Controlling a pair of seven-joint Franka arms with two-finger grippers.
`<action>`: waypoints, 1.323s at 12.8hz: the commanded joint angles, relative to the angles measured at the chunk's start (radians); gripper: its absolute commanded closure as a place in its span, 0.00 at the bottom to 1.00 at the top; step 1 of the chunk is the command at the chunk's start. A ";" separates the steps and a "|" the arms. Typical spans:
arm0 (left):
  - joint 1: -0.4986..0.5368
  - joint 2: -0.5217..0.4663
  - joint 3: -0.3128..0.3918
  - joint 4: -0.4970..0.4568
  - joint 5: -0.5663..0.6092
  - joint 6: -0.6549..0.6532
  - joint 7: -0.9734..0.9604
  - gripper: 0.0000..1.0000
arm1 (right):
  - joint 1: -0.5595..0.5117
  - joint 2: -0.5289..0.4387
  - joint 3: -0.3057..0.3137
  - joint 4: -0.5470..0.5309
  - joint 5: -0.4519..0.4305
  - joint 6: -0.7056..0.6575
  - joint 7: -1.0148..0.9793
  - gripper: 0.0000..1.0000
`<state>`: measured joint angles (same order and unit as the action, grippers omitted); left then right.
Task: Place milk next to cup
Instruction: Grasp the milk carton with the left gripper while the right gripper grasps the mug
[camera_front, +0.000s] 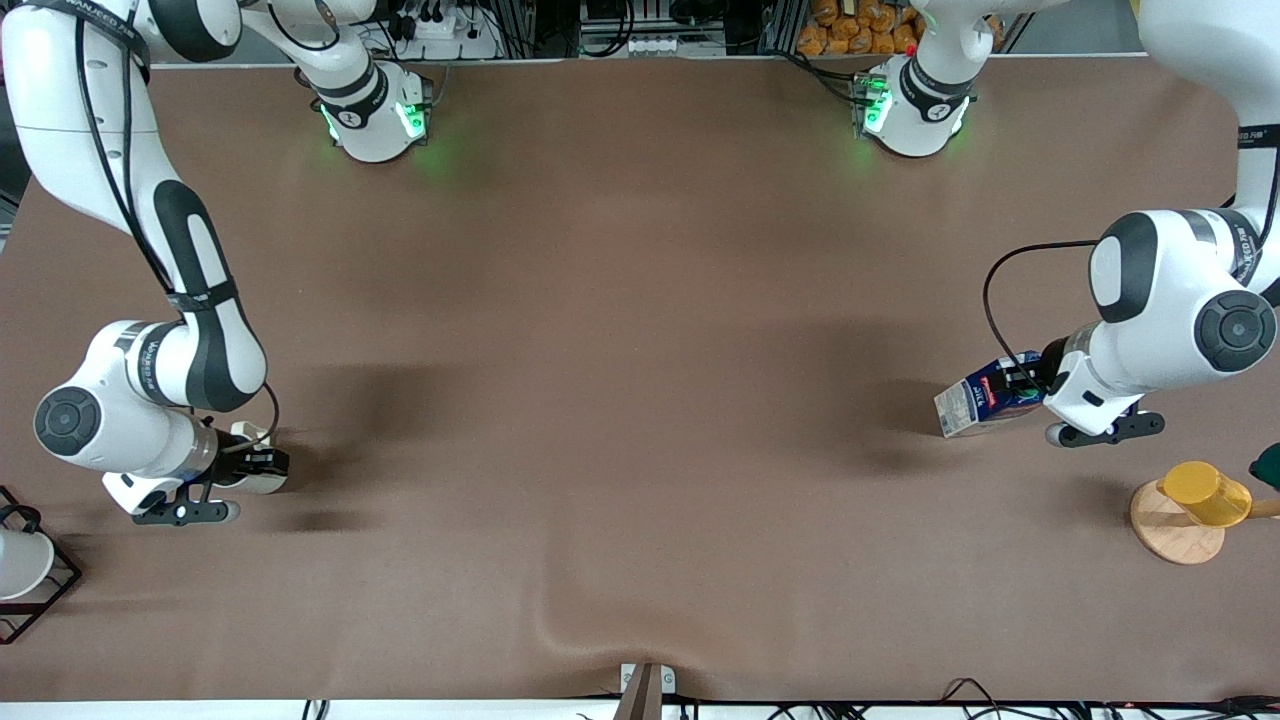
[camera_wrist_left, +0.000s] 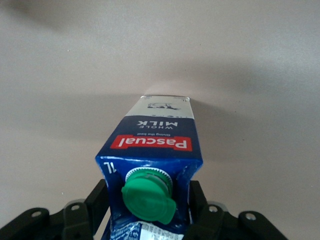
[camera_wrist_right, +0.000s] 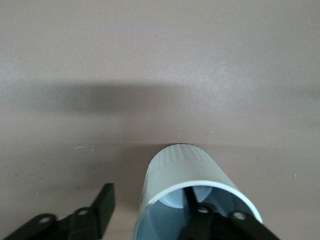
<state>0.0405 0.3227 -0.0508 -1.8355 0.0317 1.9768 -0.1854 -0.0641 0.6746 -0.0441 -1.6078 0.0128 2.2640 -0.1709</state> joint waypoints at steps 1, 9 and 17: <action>0.001 -0.011 -0.003 0.007 -0.019 -0.027 -0.015 0.44 | -0.008 0.010 0.009 0.023 -0.004 -0.006 -0.042 1.00; -0.008 -0.039 -0.015 0.111 -0.012 -0.093 -0.003 0.47 | 0.082 -0.006 0.052 0.116 0.003 -0.137 -0.140 1.00; -0.007 -0.066 -0.110 0.249 -0.029 -0.255 -0.023 0.45 | 0.389 0.006 0.181 0.215 -0.008 -0.201 -0.191 1.00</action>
<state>0.0267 0.2718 -0.1467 -1.6172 0.0304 1.7792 -0.1954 0.2351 0.6724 0.1468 -1.4063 0.0121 2.0478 -0.3515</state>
